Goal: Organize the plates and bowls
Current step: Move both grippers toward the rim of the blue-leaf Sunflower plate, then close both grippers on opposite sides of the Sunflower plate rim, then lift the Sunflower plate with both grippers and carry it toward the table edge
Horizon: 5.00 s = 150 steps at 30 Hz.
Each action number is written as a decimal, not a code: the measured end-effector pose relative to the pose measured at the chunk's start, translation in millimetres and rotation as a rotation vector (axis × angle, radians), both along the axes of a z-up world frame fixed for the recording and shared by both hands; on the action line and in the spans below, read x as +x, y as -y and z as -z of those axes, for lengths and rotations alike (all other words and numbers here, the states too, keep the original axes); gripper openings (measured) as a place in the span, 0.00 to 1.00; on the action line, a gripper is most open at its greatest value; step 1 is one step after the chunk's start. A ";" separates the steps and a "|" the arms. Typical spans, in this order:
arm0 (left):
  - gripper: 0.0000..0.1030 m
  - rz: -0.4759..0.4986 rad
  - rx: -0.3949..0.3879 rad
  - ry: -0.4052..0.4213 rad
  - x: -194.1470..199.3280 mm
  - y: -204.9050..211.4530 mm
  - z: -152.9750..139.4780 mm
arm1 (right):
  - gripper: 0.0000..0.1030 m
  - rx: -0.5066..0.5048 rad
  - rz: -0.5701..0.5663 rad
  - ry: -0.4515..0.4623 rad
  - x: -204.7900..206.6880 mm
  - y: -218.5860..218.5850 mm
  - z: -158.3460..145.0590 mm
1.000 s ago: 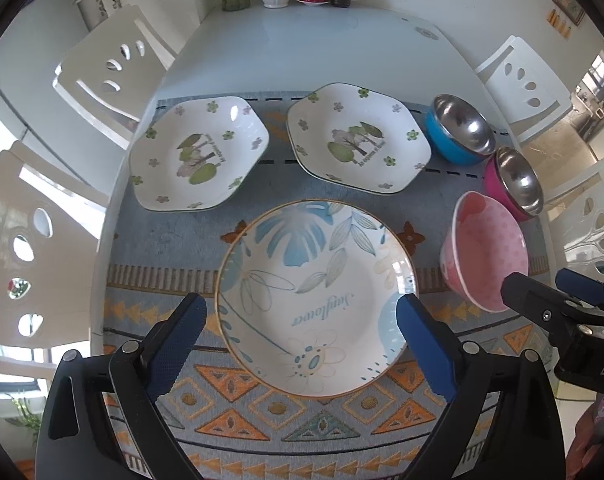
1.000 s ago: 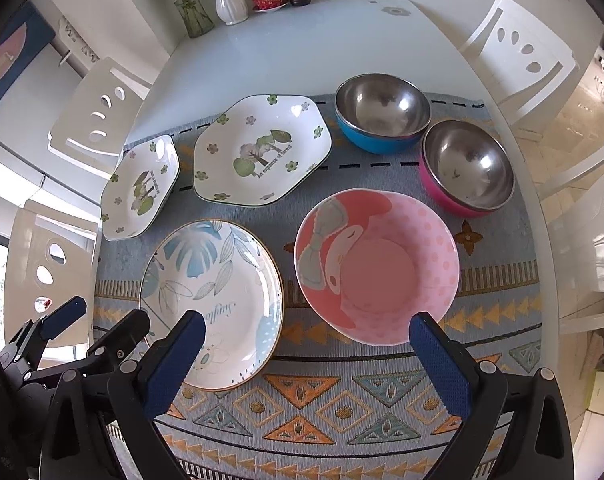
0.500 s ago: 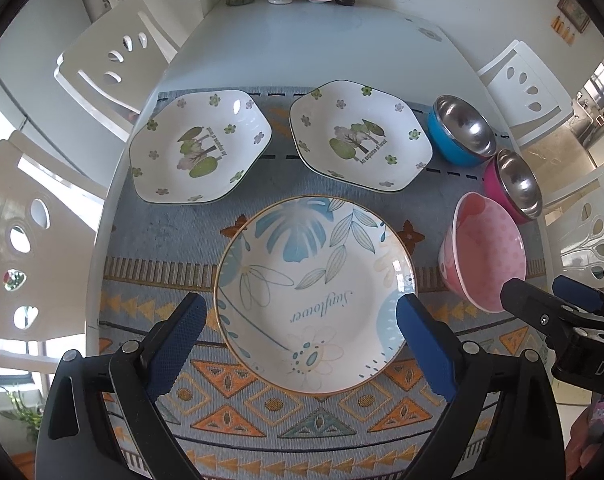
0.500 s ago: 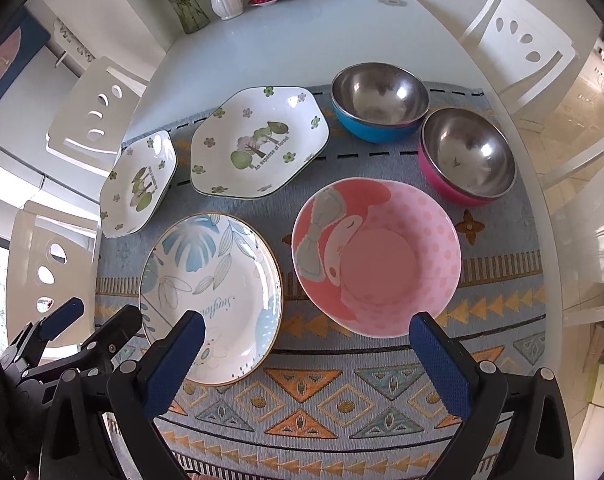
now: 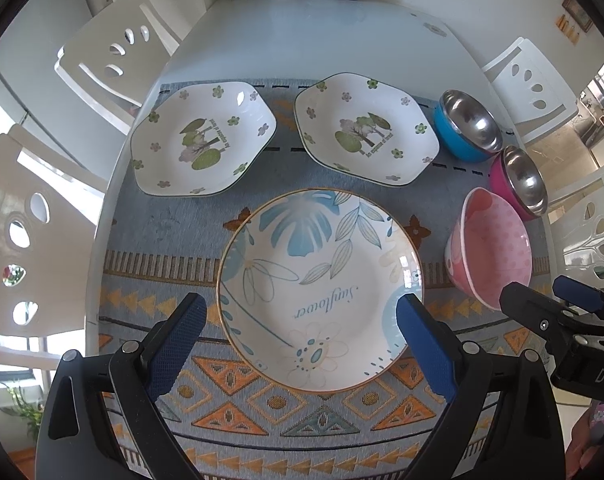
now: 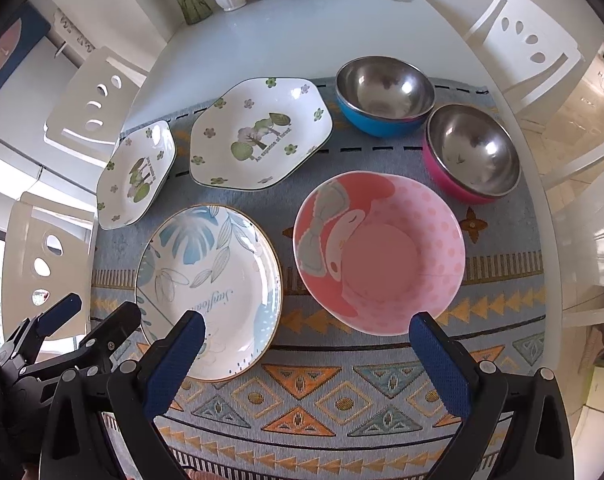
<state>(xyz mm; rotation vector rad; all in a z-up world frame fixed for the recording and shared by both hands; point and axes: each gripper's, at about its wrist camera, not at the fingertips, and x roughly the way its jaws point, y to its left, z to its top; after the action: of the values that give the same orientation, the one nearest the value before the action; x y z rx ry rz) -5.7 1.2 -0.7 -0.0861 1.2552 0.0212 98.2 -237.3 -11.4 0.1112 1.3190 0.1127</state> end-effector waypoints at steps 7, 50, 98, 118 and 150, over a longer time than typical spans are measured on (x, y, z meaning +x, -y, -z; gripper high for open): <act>0.93 -0.004 0.006 -0.013 1.7 -1.7 4.5 | 0.99 0.011 -0.019 -0.011 2.3 -5.0 4.8; 0.93 -0.042 0.015 -0.068 -25.7 -20.0 18.6 | 0.99 -0.002 -0.071 -0.041 -7.0 -21.8 15.5; 0.48 0.063 -0.068 -0.090 45.7 -51.1 116.5 | 0.44 0.089 -0.001 -0.116 25.1 -62.8 131.2; 0.35 0.109 -0.032 -0.075 59.4 -15.3 121.1 | 0.36 0.022 -0.044 -0.068 18.8 -66.2 128.4; 0.35 0.026 -0.088 -0.131 -6.4 -34.0 138.9 | 0.36 0.050 -0.192 -0.131 -75.3 -104.7 135.3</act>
<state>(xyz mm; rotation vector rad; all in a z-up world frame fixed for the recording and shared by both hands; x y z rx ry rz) -12.0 35.2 -139.6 -0.1458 1.3883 -0.0517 23.0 -132.5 -146.6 0.0343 1.4562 0.3054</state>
